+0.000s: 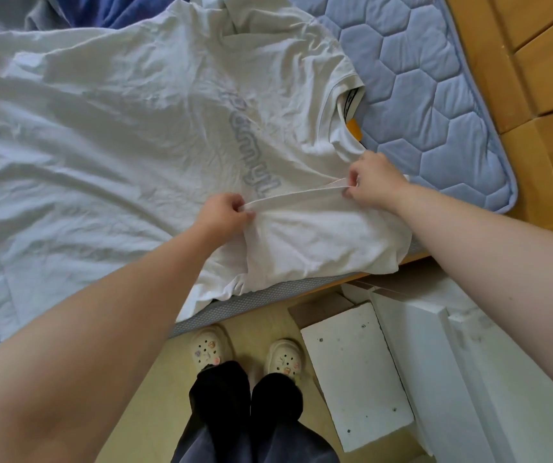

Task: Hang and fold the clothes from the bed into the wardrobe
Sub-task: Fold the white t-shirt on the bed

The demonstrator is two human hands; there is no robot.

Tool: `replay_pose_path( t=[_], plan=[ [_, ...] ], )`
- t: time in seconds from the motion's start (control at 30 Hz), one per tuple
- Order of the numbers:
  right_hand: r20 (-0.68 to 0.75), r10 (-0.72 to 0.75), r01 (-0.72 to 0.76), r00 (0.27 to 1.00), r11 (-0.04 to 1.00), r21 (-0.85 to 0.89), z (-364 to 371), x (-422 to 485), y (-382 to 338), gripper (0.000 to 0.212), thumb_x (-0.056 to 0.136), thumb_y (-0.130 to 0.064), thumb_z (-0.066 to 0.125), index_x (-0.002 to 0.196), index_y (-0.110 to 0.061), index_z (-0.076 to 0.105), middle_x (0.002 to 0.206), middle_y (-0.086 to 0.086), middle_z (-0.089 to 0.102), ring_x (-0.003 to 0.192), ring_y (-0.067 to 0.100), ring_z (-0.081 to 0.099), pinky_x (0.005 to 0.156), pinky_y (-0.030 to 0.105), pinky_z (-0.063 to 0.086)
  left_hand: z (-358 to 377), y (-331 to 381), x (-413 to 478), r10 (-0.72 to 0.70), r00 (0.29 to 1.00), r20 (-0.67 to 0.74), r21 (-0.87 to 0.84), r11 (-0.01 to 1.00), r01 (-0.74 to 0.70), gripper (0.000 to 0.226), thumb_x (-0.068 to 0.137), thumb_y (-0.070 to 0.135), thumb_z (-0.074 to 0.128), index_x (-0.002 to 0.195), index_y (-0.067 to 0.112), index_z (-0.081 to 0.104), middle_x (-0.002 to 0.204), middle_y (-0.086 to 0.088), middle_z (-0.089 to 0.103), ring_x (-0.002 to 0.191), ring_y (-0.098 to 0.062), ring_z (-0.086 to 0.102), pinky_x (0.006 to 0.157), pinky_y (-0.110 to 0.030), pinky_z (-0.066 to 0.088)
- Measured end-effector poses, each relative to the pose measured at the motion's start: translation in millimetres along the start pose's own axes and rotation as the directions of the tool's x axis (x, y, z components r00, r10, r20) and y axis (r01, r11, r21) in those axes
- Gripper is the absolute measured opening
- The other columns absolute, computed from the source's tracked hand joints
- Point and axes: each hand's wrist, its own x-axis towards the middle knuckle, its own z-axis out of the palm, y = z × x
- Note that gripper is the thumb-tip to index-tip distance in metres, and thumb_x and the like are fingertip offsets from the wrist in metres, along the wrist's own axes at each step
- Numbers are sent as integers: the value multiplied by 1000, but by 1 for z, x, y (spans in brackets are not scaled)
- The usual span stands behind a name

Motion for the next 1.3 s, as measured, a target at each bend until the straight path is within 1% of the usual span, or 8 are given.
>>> replay_pose_path(
  t=[0.17,0.3,0.43,0.53,0.63,0.77,1.07,1.3],
  plan=[
    [174,4,-13,985,998,54,-30,4,-3,7,80,-5,65,81,-10,60,82,4,58,87,25,57,71,29,43,-17,-2,-8,-136,970,202,-464,859,217,14,87,4,66,78,5,55,86,-18,65,75,-27,66,61,-28,60],
    [-152,13,9,988,989,148,-35,15,-8,13,84,-3,56,95,-7,62,100,14,62,99,31,55,79,33,42,-17,-2,-5,-177,979,97,-570,797,200,12,84,3,68,88,8,59,81,-11,63,69,-23,63,56,-28,58],
    [-346,145,-78,927,977,200,-12,6,-5,26,89,-19,61,109,-6,53,112,14,55,107,31,48,87,38,37,-3,-2,-9,-246,926,-287,-320,936,149,44,85,12,63,127,16,50,105,-4,59,89,-19,60,80,-32,51],
    [-250,391,-269,886,872,410,10,-19,12,29,93,-34,49,76,-11,51,80,6,56,82,28,51,66,34,34,21,1,-34,37,905,-424,-75,994,-76,44,85,11,60,127,12,48,120,-8,48,106,-20,50,87,-28,41],
    [-36,407,-359,913,842,403,29,-58,31,50,89,-51,54,58,-13,47,61,2,52,69,30,52,56,34,32,48,-8,-66,162,915,-371,45,987,-156,40,83,22,67,117,7,52,112,-9,50,103,-25,49,89,-35,42],
    [167,250,-283,954,935,214,47,-93,37,35,70,-41,79,88,-15,63,93,4,61,91,28,56,73,36,47,65,-38,-99,147,936,-321,203,976,-84,55,72,33,79,113,5,54,103,-8,55,99,-26,49,85,-38,42],
    [153,256,-275,954,954,122,26,-90,55,18,75,3,51,61,-8,56,63,8,48,73,31,53,61,32,38,52,-66,-108,309,943,-124,318,913,-257,20,69,-12,59,85,-1,66,83,-11,61,83,-32,51,65,-38,40],
    [-91,513,-520,854,846,-113,61,-92,23,24,90,-17,54,113,-12,59,119,11,56,117,30,46,97,42,34,33,-67,-101,1,1000,16,100,995,-3,26,86,2,53,97,14,72,99,1,69,91,-15,58,77,-23,40]
  ],
)
